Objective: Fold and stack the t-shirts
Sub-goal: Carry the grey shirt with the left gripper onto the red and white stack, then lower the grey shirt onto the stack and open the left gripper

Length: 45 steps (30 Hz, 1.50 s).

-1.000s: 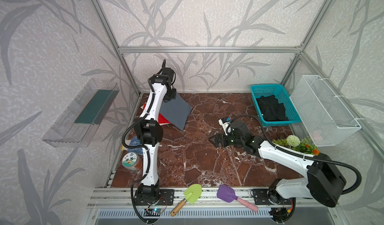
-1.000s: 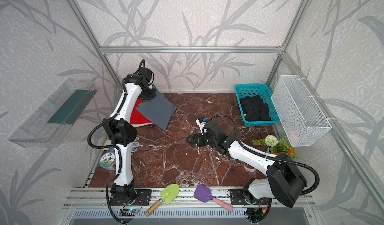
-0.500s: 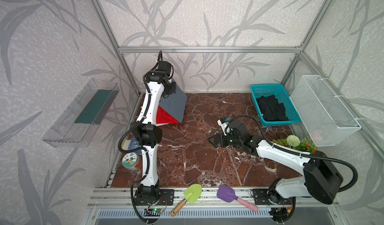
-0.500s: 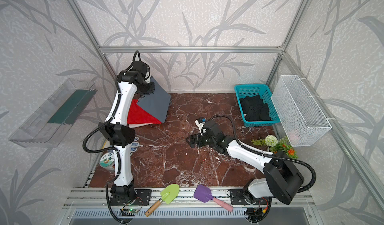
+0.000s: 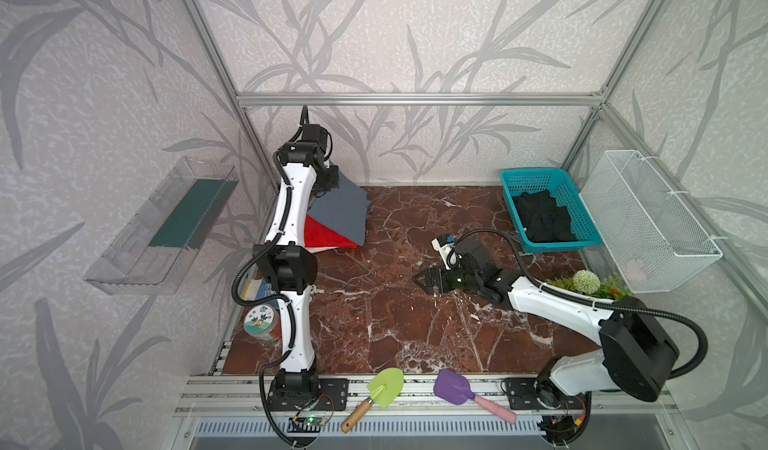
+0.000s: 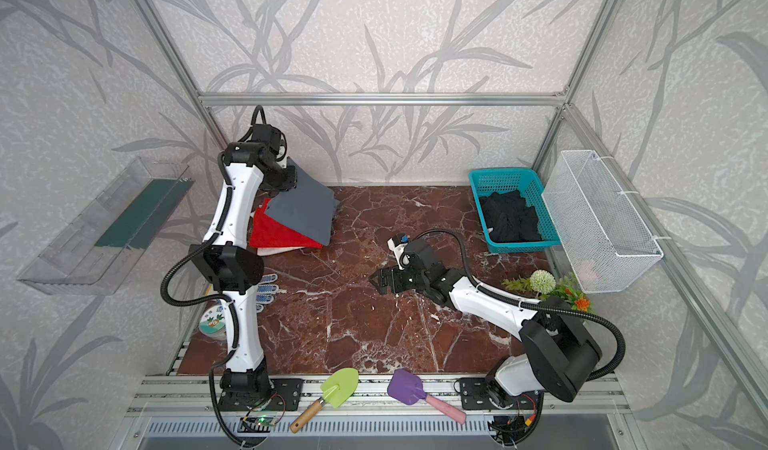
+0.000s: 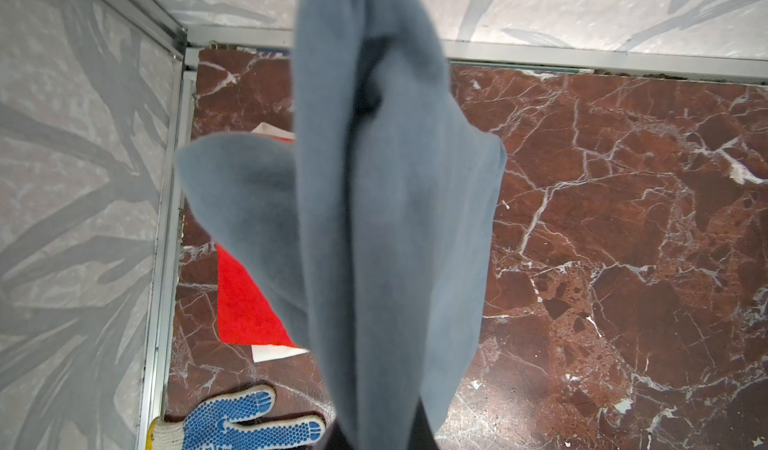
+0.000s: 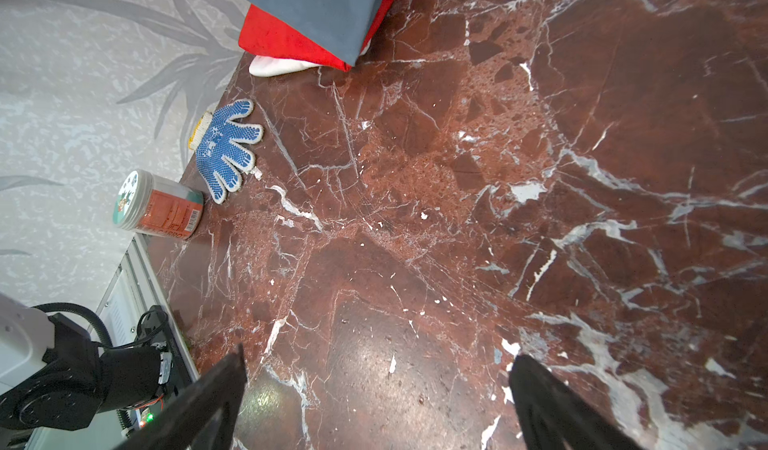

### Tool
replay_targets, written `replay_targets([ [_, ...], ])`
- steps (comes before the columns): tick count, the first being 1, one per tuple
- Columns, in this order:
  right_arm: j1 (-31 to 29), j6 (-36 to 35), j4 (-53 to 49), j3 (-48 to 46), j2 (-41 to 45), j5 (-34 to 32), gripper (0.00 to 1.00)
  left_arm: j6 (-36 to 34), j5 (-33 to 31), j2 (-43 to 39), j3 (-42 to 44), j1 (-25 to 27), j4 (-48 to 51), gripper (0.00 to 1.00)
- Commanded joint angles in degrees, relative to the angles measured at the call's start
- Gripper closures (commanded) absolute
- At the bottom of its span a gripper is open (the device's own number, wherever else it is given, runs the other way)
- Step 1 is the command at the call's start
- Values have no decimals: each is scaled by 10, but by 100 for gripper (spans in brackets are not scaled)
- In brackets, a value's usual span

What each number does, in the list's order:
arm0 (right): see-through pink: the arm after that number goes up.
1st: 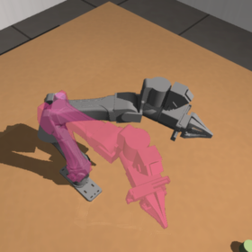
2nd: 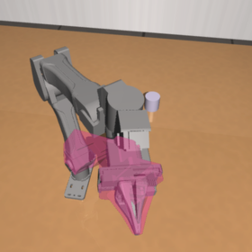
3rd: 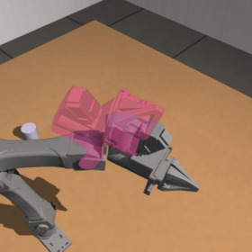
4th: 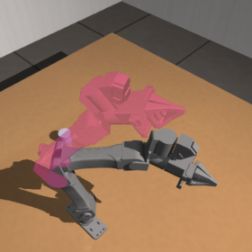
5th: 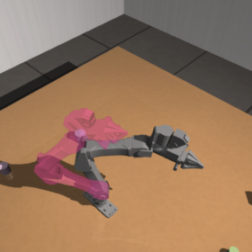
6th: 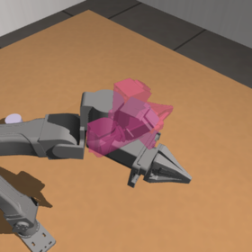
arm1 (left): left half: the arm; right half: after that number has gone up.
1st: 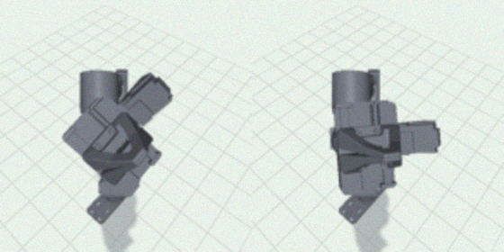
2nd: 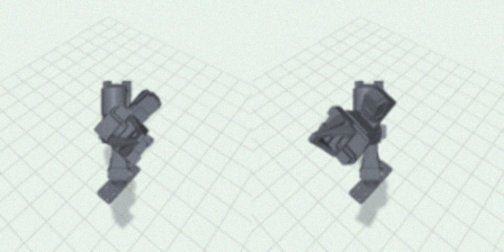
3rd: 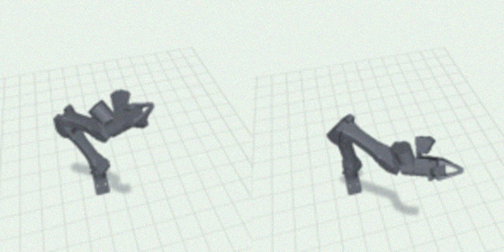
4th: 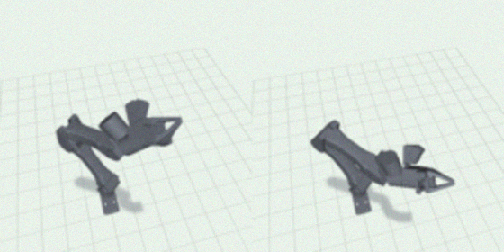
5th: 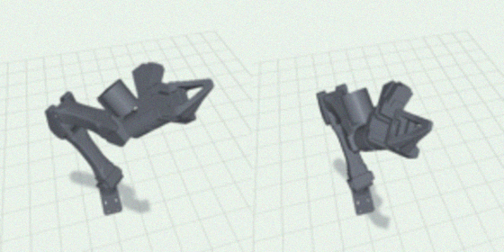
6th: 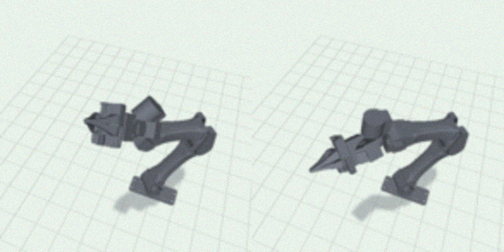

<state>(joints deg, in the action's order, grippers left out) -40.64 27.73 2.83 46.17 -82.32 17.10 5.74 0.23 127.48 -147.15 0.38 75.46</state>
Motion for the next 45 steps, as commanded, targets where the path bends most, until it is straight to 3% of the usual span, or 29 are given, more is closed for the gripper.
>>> replay_targets([
  [1, 0, 5, 9, 21, -12, 10, 1, -13, 26, -13, 1, -31, -2, 100],
  [9, 1, 5, 5, 48, -55, 19, 1, -20, 87, 53, -43, -76, -6, 100],
  [18, 3, 5, -5, 87, -113, 42, 1, -27, 63, 104, -61, -98, -6, 100],
  [19, 4, 6, -5, 90, -118, 44, 1, -27, 44, 106, -59, -99, -6, 97],
  [23, 4, 12, -4, 97, -132, 56, 1, -15, -108, 99, -40, -100, -35, 67],
  [26, 4, 15, -3, 93, -133, 60, 1, -15, -169, 87, -25, -101, -68, 57],
  [29, 5, 16, -1, 84, -128, 57, 1, -9, -204, 85, -23, -100, -71, 53],
  [33, 5, 23, 11, 69, -121, 56, 1, 15, -147, 80, 7, -97, -48, 53],
  [39, 5, 19, 2, 67, -117, 57, 1, 52, -35, 60, 128, -97, -120, 53],
  [45, 12, 16, -5, 63, -117, 54, 1, 74, -45, 114, 74, -98, -161, 53],
])
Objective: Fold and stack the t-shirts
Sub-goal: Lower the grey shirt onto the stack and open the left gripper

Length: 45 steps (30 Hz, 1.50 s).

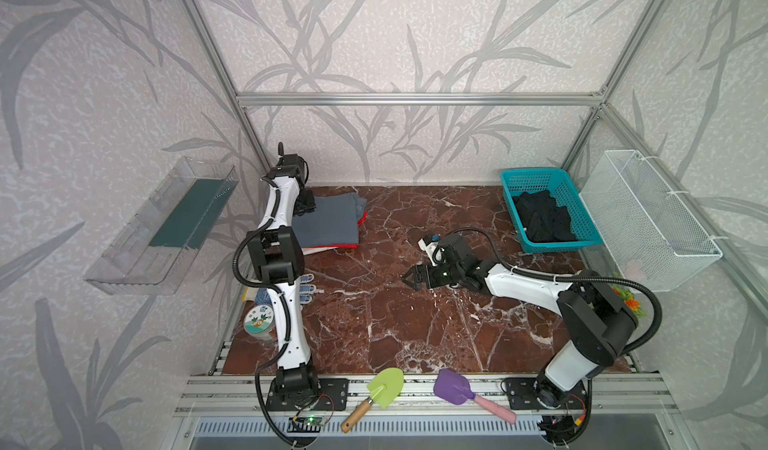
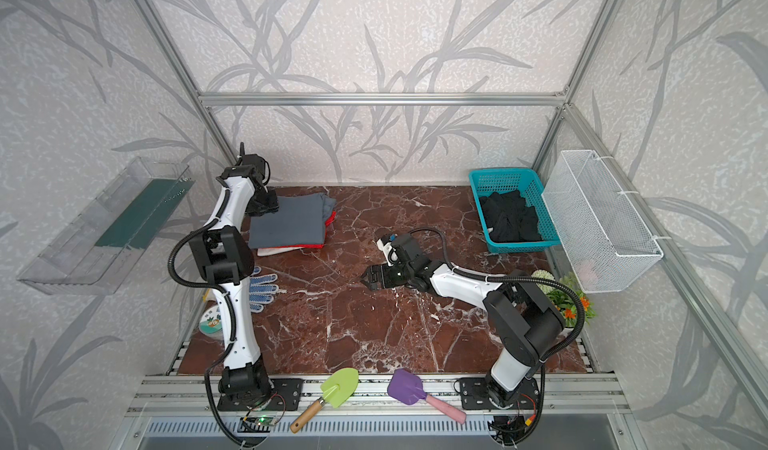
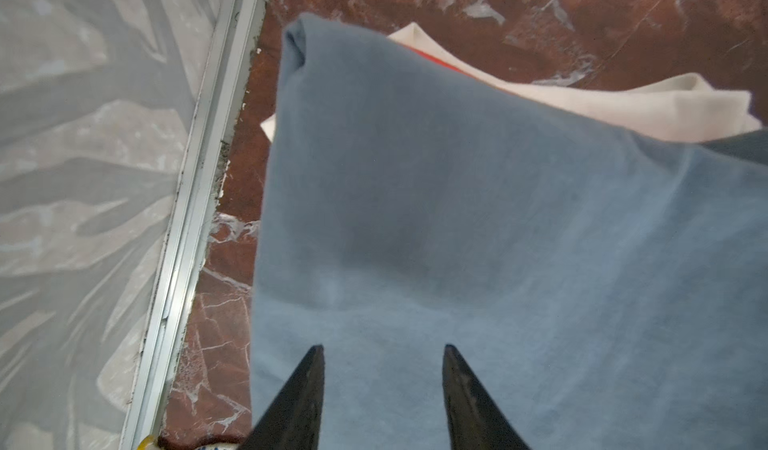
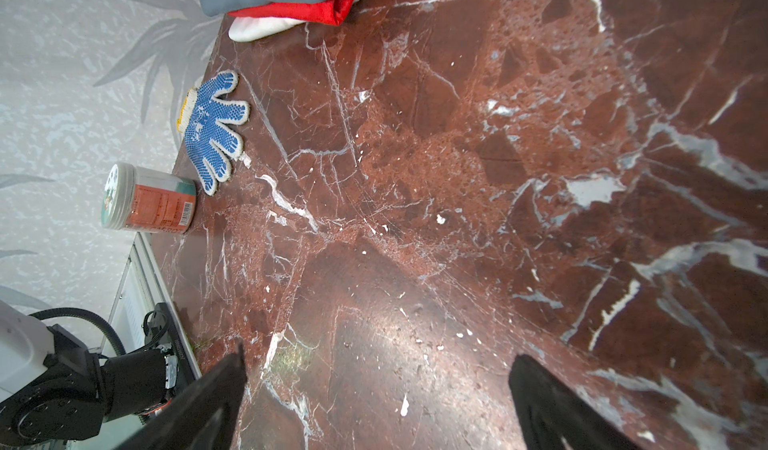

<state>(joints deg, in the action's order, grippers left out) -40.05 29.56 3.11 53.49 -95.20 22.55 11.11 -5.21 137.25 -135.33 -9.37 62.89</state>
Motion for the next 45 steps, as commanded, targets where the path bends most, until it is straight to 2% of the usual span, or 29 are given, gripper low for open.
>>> replay_targets([
  [1, 8, -1, -8, -9, 10, -2, 1, 22, 6, 31, -63, -1, -32, 53],
  [5, 15, 2, -2, -6, -1, 0, 1, 35, 1, 87, -136, -4, -26, 54],
  [12, 25, 0, -14, 30, -51, 15, 1, 54, -1, 135, -150, -10, -73, 55],
  [16, 29, 6, -9, 43, -75, 26, 1, 52, 25, 155, -158, -14, -78, 54],
  [19, 28, 11, -6, 52, -89, 34, 1, 18, 77, 153, -159, -14, -94, 53],
  [26, 29, 11, -7, 43, -79, 33, 1, 32, 115, 104, -163, -10, -112, 52],
  [31, 32, 8, -2, 29, -60, 25, 1, 29, 147, 63, -124, 22, -115, 52],
  [35, 37, 4, 0, 19, -45, 25, 1, 29, 165, 62, -112, 52, -98, 53],
  [40, 50, 1, 6, 7, -29, 26, 1, 27, 147, 66, -86, 92, -92, 55],
  [45, 62, -1, 7, -8, -7, 32, 1, 48, 133, 76, -59, 111, -103, 60],
])
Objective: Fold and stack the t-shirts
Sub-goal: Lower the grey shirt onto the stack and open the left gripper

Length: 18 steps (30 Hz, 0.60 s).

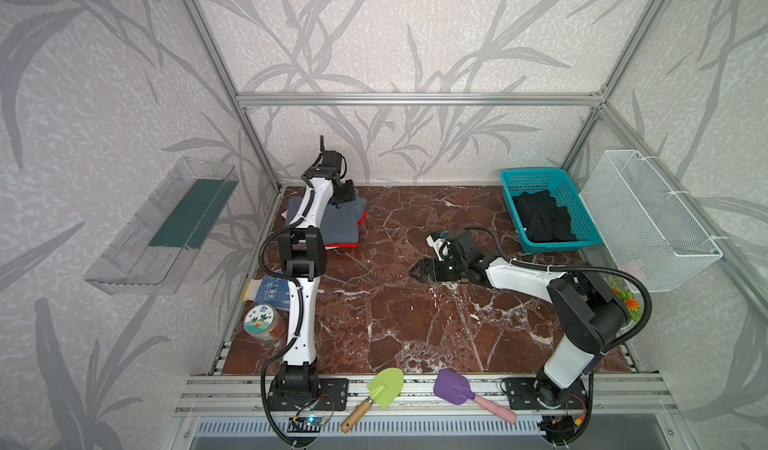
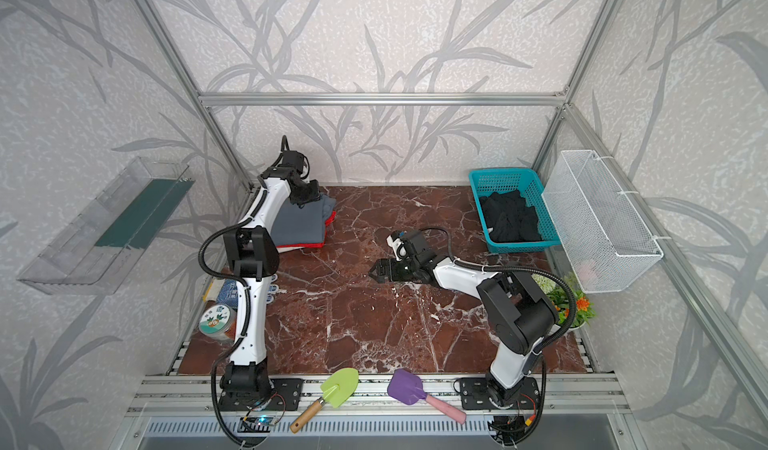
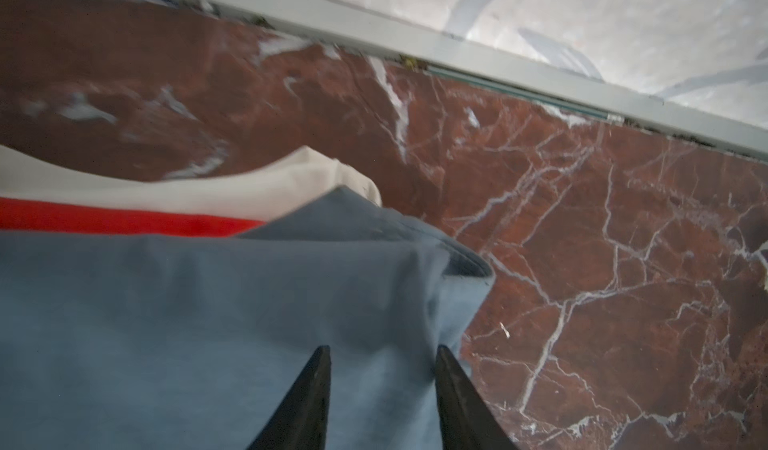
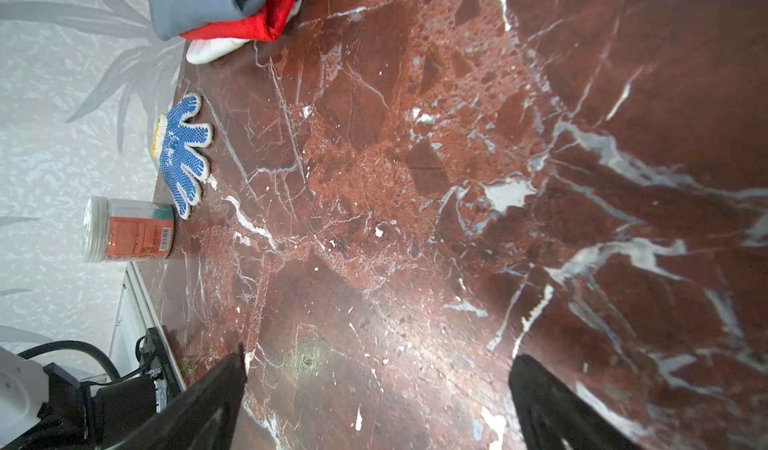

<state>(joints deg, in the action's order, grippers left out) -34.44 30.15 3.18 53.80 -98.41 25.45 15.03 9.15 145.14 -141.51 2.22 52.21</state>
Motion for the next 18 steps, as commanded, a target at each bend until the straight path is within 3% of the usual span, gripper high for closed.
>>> replay_targets([
  [1, 9, -7, 9, -15, 27, 4, 1, 9, -8, 2, 6, -2, 1, 61],
  [8, 21, -8, 10, -31, 37, 10, 1, 1, 23, 7, 7, 10, -15, 61],
  [12, 22, -6, 10, -36, 51, 11, 1, -7, 91, -18, 10, 11, -28, 60],
  [15, 22, -5, 13, -51, 76, 7, 1, -11, 108, -73, 56, 17, -44, 60],
  [18, 22, -6, 13, -72, 107, -3, 1, 1, 67, -150, 148, 26, -52, 60],
])
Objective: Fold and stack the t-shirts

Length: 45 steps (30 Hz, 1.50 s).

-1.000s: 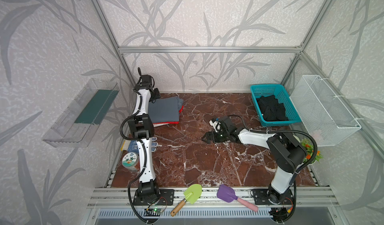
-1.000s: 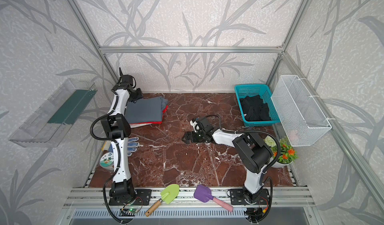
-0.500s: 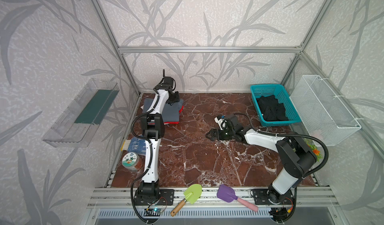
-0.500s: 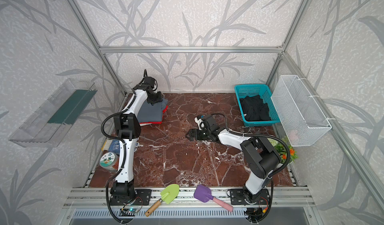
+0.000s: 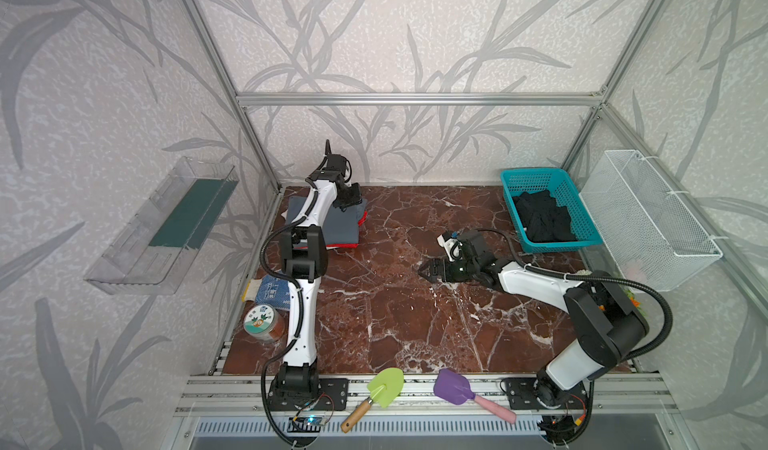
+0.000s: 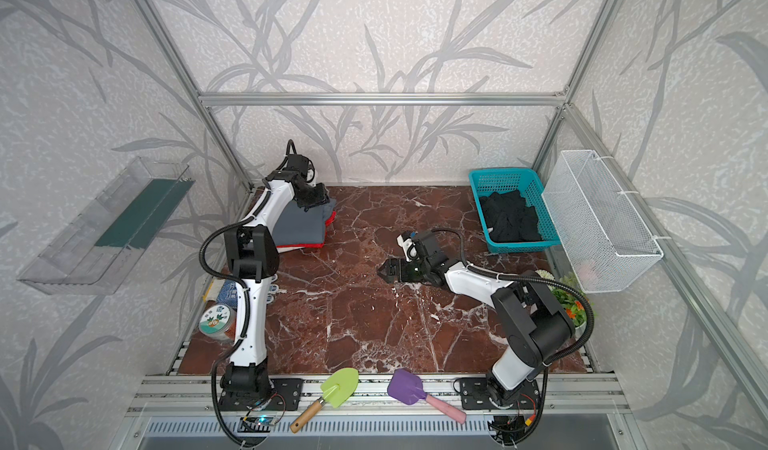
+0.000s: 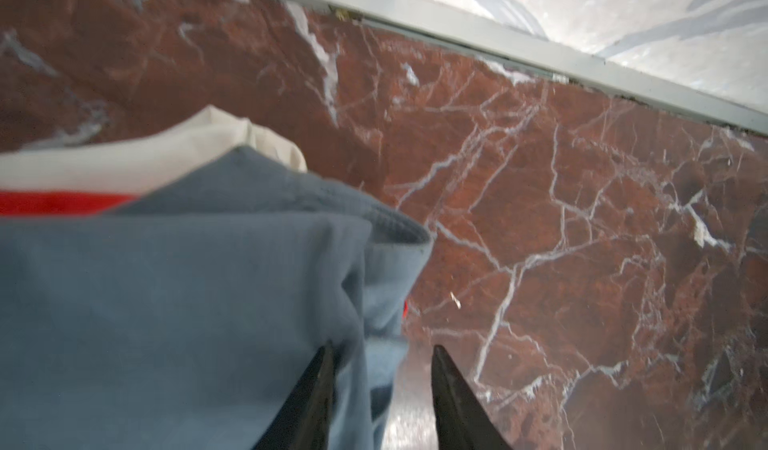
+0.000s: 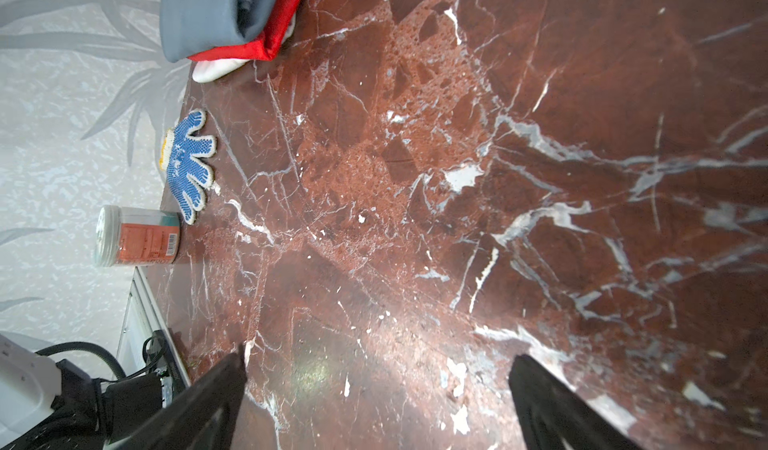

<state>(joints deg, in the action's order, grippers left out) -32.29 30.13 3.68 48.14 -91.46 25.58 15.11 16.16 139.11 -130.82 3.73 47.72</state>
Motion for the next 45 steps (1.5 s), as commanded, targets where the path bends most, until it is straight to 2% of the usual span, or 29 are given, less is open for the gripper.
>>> replay_targets([
  [1, 1, -6, 7, -22, 47, -8, 1, 9, -8, -119, 84, 12, -10, 60],
  [8, 0, -8, 1, -50, 89, -10, 1, 48, -59, -297, 411, 21, -88, 60],
  [10, 0, -9, 0, -52, 92, -6, 1, 47, -74, -320, 470, 20, -109, 60],
  [14, -1, -10, -6, -56, 97, -2, 1, 37, -99, -322, 520, 20, -147, 60],
  [20, -3, -3, -10, -72, 125, -19, 1, 56, -92, -312, 546, 20, -179, 60],
  [25, -3, -6, -19, -73, 133, -25, 1, 61, -106, -403, 591, 14, -187, 60],
  [28, -2, -10, -21, -61, 119, -20, 1, 83, -160, -433, 580, -2, -173, 60],
  [33, -4, -10, -21, -39, 94, -14, 1, 77, -169, -376, 508, -41, -156, 60],
  [38, -5, -7, -18, -33, 83, -15, 1, 74, -164, -264, 403, -73, -108, 60],
  [41, -4, -8, -17, -34, 80, -16, 1, 73, -160, -235, 392, -73, -102, 60],
  [45, -4, -7, -12, -32, 69, -11, 1, 82, -161, -228, 429, -73, -114, 60],
])
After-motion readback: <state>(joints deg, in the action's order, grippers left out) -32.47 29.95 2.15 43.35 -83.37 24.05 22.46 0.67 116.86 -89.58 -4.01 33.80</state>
